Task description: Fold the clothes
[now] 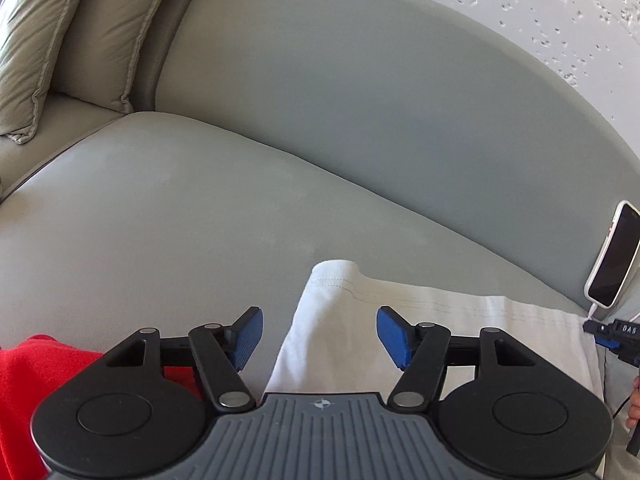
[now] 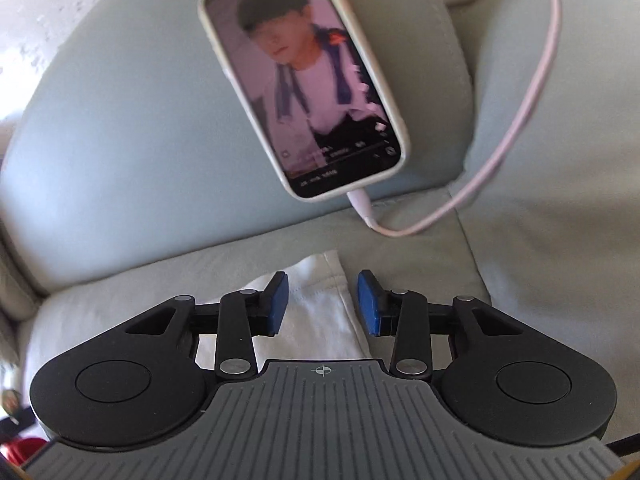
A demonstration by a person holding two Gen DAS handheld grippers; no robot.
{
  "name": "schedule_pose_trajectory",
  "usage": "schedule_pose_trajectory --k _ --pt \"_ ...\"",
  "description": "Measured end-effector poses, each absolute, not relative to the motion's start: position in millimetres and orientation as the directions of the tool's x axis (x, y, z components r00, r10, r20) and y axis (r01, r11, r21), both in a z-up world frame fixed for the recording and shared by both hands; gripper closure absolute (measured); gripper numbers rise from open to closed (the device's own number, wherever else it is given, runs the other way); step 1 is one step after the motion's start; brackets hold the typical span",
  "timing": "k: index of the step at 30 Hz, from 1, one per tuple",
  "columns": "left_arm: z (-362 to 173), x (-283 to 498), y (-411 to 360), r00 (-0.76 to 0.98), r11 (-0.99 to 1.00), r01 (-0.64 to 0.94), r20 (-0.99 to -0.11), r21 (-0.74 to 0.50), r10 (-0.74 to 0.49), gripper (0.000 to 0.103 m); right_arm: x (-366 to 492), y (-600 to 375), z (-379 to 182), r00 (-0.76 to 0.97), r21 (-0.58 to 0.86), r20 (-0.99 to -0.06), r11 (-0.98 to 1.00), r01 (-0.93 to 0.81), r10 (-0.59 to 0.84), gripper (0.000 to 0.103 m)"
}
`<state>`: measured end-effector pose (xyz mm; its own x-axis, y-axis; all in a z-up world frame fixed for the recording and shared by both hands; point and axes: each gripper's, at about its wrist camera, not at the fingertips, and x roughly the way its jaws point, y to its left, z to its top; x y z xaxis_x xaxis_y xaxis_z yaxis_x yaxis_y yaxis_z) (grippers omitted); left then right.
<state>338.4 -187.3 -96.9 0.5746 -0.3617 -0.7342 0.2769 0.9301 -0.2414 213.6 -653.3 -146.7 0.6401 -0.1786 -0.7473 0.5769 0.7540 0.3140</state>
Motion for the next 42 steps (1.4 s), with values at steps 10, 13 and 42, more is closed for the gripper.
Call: schedule_pose_trajectory --k 10,13,42 --pt "-102.1 338.7 -197.1 0.588 0.947 0.222 -0.742 -0.232 -0.320 0.038 184.6 -632.1 -141.4 0.533 0.033 -0.694 0.718 0.695 -0.484 0.102" --pt "-108.7 348.4 -205.9 0.565 0.951 0.185 -0.764 -0.249 -0.310 0.038 175.5 -646.5 -150.0 0.454 -0.007 -0.730 0.669 0.743 -0.511 0.103" --pt "-107.4 342.2 -248.2 0.745 0.943 0.328 -0.599 -0.055 -0.294 0.094 164.8 -646.6 -138.0 0.753 0.272 -0.579 0.798 0.538 -0.311 0.101"
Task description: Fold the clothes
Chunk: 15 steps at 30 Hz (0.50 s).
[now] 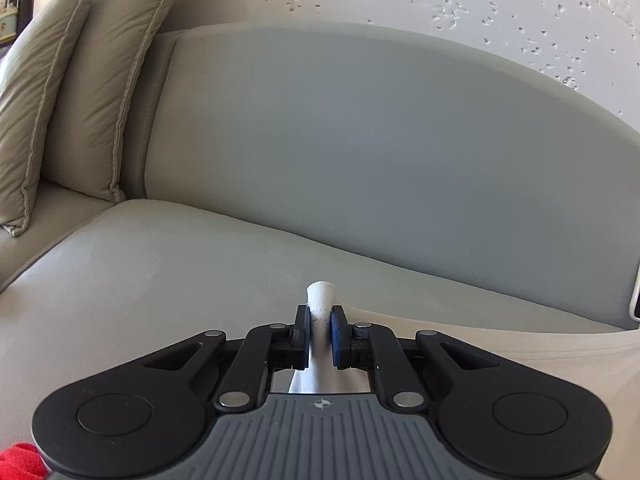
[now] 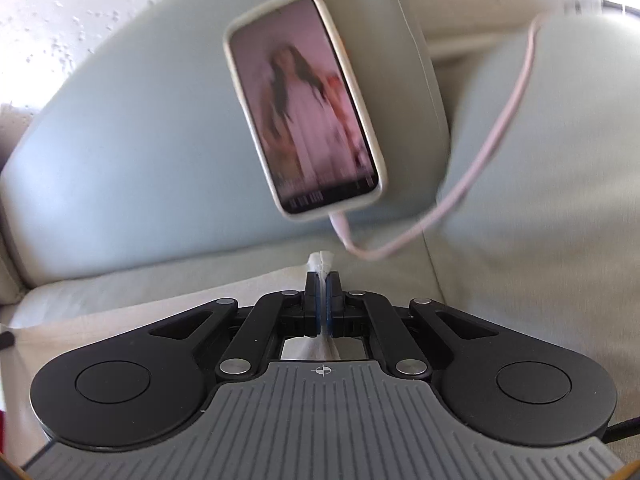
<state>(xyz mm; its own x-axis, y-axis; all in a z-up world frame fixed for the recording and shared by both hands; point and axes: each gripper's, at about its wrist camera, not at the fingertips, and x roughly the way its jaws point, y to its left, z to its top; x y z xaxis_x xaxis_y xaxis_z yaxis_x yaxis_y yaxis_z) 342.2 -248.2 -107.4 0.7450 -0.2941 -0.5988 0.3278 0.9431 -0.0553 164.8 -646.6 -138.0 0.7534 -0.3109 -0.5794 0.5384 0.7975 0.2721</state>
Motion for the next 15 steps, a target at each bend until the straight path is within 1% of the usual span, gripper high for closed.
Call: schedule_pose_trajectory --k 2,3,4,5,6,7,8,10,13,15 --pt "-115.8 346.8 -254.8 0.742 0.950 0.312 -0.617 -0.027 -0.262 0.092 178.9 -637.5 -141.1 0.748 0.196 -0.569 0.827 0.527 -0.342 0.101" --pt "-119.7 349.0 -257.7 0.739 0.954 0.300 -0.629 -0.015 -0.242 0.089 187.6 -637.6 -145.7 0.731 0.180 -0.593 0.830 0.528 -0.337 0.100" --pt "-119.9 348.8 -258.5 0.748 0.962 0.273 -0.629 0.000 -0.212 0.089 193.4 -639.1 -152.1 0.709 0.183 -0.629 0.825 0.534 -0.319 0.093" --pt "-117.3 347.3 -258.0 0.765 0.972 0.235 -0.620 0.018 -0.173 0.089 207.0 -643.7 -157.2 0.679 0.184 -0.663 0.811 0.556 -0.315 0.090" --pt "-112.6 345.3 -256.0 0.778 0.979 0.203 -0.611 0.018 -0.150 0.077 207.2 -644.4 -155.6 0.676 0.190 -0.659 0.797 0.573 -0.328 0.081" --pt "-103.8 341.6 -250.6 0.788 0.983 0.182 -0.596 -0.008 -0.151 0.069 205.2 -644.6 -150.2 0.660 0.190 -0.666 0.778 0.599 -0.347 0.057" --pt "-92.3 337.1 -243.4 0.800 0.984 0.172 -0.576 -0.045 -0.166 0.062 201.5 -644.7 -142.7 0.645 0.195 -0.675 0.756 0.625 -0.359 0.048" --pt "-64.9 323.2 -230.1 0.807 0.979 0.177 -0.554 -0.102 -0.204 0.062 184.7 -643.0 -123.2 0.665 0.245 -0.654 0.732 0.636 -0.359 0.048" --pt "-20.4 291.6 -210.5 0.808 0.964 0.211 -0.526 -0.162 -0.266 0.057 144.4 -630.6 -82.4 0.713 0.353 -0.616 0.691 0.630 -0.334 0.048" --pt "9.5 263.4 -195.0 0.804 0.950 0.254 -0.507 -0.182 -0.312 0.049 105.9 -613.2 -49.5 0.761 0.438 -0.578 0.675 0.594 -0.295 0.048"
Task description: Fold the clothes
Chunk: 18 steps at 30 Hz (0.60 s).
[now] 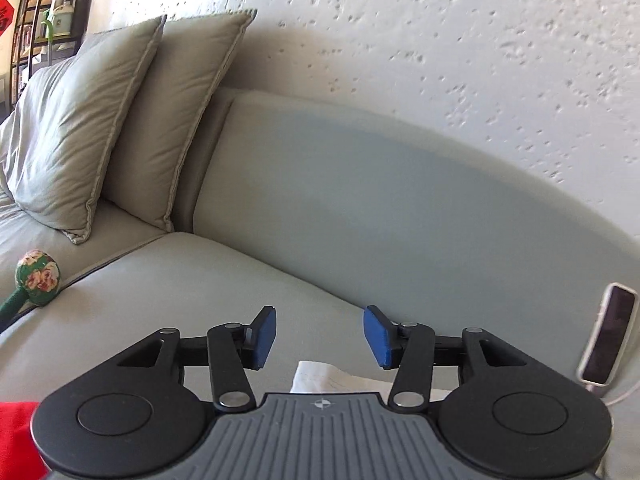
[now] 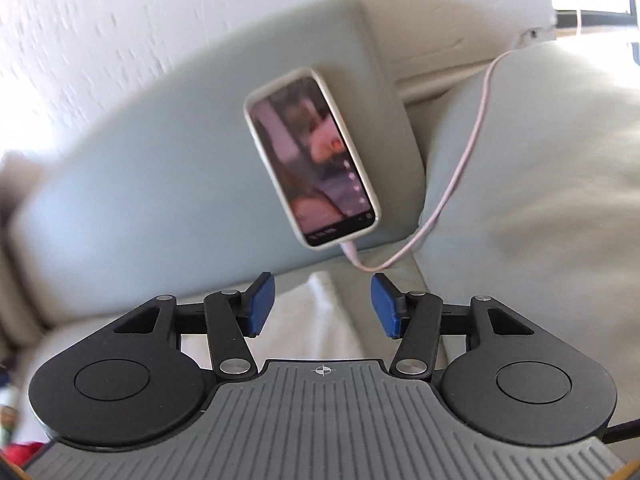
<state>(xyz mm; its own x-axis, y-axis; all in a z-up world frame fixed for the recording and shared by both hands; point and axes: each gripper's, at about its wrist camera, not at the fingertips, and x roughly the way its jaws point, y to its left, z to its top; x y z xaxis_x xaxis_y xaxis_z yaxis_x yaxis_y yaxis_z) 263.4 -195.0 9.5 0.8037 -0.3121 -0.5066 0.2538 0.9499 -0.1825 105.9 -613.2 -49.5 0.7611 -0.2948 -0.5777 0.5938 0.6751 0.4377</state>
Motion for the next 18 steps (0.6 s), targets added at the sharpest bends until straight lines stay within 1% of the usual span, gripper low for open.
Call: schedule_pose_trajectory --k 2,4,5,6,7,9,10,12,13,14,15,16,17,18 --pt "42.1 224.2 -177.5 0.789 0.929 0.305 -0.491 -0.209 -0.369 0.042 64.7 -590.8 -15.5 0.803 0.495 -0.537 0.675 0.548 -0.259 0.047" --pt "65.9 190.0 -156.6 0.769 0.906 0.352 -0.480 -0.234 -0.423 0.039 21.8 -565.2 20.4 0.843 0.533 -0.491 0.689 0.492 -0.222 0.046" --pt "76.4 173.9 -145.7 0.757 0.894 0.374 -0.475 -0.246 -0.448 0.035 -1.1 -553.6 34.1 0.858 0.543 -0.467 0.697 0.469 -0.214 0.043" --pt "84.2 156.8 -137.1 0.743 0.884 0.394 -0.478 -0.252 -0.468 0.030 -24.2 -542.0 47.1 0.873 0.551 -0.442 0.705 0.446 -0.207 0.034" --pt "89.5 138.8 -130.7 0.727 0.875 0.413 -0.488 -0.252 -0.483 0.028 -47.1 -531.4 58.4 0.884 0.555 -0.420 0.713 0.428 -0.203 0.026" --pt "83.7 111.8 -120.4 0.689 0.865 0.444 -0.528 -0.235 -0.497 0.021 -85.6 -511.5 75.5 0.902 0.559 -0.386 0.730 0.393 -0.190 0.019" --pt "74.3 101.9 -117.8 0.668 0.862 0.457 -0.555 -0.220 -0.496 0.020 -102.6 -503.4 79.9 0.905 0.565 -0.388 0.731 0.383 -0.174 0.018" --pt "46.5 75.1 -118.7 0.624 0.861 0.472 -0.618 -0.188 -0.478 0.020 -128.1 -489.6 76.3 0.895 0.591 -0.428 0.711 0.381 -0.124 0.017" --pt "29.6 61.0 -122.8 0.602 0.865 0.474 -0.655 -0.167 -0.456 0.022 -135.1 -481.7 64.8 0.881 0.601 -0.462 0.696 0.393 -0.098 0.017" --pt "10.8 48.5 -128.8 0.584 0.868 0.476 -0.687 -0.142 -0.432 0.027 -141.7 -473.4 52.5 0.865 0.608 -0.497 0.682 0.406 -0.072 0.017" --pt "-8.5 36.4 -135.6 0.568 0.870 0.479 -0.716 -0.114 -0.406 0.039 -148.3 -465.2 40.1 0.846 0.615 -0.531 0.667 0.421 -0.045 0.020" --pt "-27.7 24.4 -142.4 0.551 0.872 0.482 -0.743 -0.087 -0.379 0.051 -148.0 -455.4 21.9 0.817 0.586 -0.575 0.679 0.441 -0.035 0.043" --pt "-44.9 15.9 -148.1 0.533 0.870 0.487 -0.762 -0.078 -0.367 0.069 -146.7 -445.5 2.8 0.784 0.551 -0.620 0.696 0.461 -0.029 0.063" --pt "-60.0 10.8 -152.8 0.514 0.866 0.492 -0.774 -0.086 -0.369 0.075 -145.4 -435.5 -16.3 0.749 0.514 -0.662 0.712 0.478 -0.024 0.092"
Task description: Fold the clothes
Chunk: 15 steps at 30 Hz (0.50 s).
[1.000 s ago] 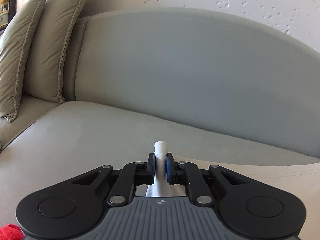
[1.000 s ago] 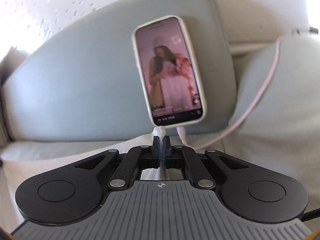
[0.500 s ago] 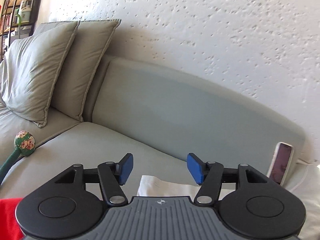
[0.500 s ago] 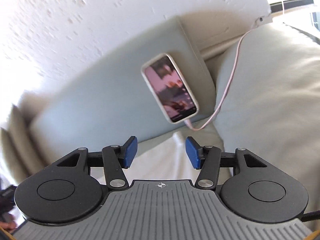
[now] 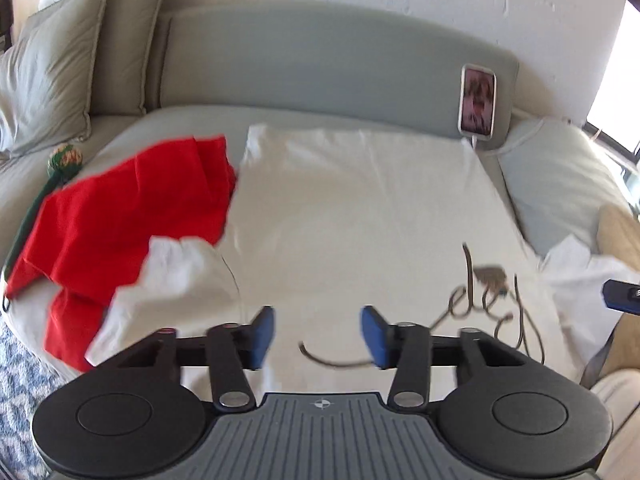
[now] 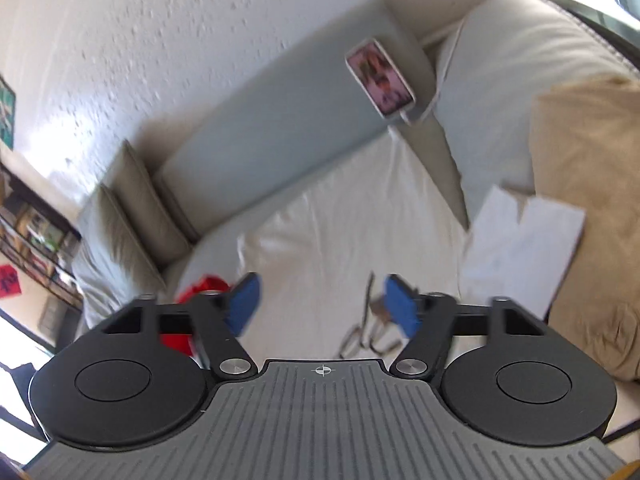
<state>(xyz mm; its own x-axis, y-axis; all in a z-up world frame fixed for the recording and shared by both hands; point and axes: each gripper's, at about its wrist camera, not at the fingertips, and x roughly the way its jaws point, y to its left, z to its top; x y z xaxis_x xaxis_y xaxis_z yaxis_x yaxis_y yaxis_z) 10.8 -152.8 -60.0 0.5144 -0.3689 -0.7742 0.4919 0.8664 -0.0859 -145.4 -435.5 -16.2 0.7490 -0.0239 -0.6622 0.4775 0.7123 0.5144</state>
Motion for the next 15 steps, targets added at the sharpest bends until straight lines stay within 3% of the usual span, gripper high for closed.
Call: schedule_pose_trajectory --k 5,6,7,9,10,12,14,15 --pt "-113.5 -13.7 -177.4 0.434 0.805 0.593 -0.843 0.000 -0.319 0.074 -141.8 -403.2 -93.1 0.628 0.381 -0.778 0.785 0.488 -0.013 0.095" --pt "-117.5 -17.6 -178.3 0.416 0.791 0.612 -0.861 0.026 -0.294 0.074 -143.4 -401.5 -103.1 0.594 0.358 -0.804 0.790 0.497 -0.009 0.094" --pt "-115.6 -20.6 -177.2 0.406 0.786 0.617 -0.870 0.036 -0.279 0.074 -144.9 -399.1 -114.3 0.537 0.329 -0.844 0.792 0.514 0.002 0.099" --pt "-106.0 -22.2 -172.4 0.369 0.797 0.604 -0.893 0.020 -0.257 0.074 -157.7 -401.4 -114.8 0.528 0.342 -0.849 0.776 0.530 0.013 0.098" --pt "-99.3 -22.0 -168.3 0.361 0.809 0.587 -0.892 -0.009 -0.273 0.074 -163.6 -403.7 -111.5 0.515 0.347 -0.857 0.764 0.544 0.023 0.093" --pt "-83.7 -24.8 -162.8 0.400 0.828 0.561 -0.865 -0.029 -0.301 0.060 -178.0 -408.3 -96.8 0.555 0.369 -0.832 0.759 0.537 0.011 0.092" --pt "-68.6 -28.1 -159.6 0.449 0.842 0.538 -0.833 -0.035 -0.322 0.052 -192.9 -415.3 -76.3 0.612 0.389 -0.791 0.756 0.527 -0.020 0.087" --pt "-62.2 -29.5 -160.1 0.471 0.844 0.535 -0.816 -0.036 -0.334 0.050 -198.2 -420.3 -63.6 0.642 0.396 -0.765 0.752 0.527 -0.047 0.070"
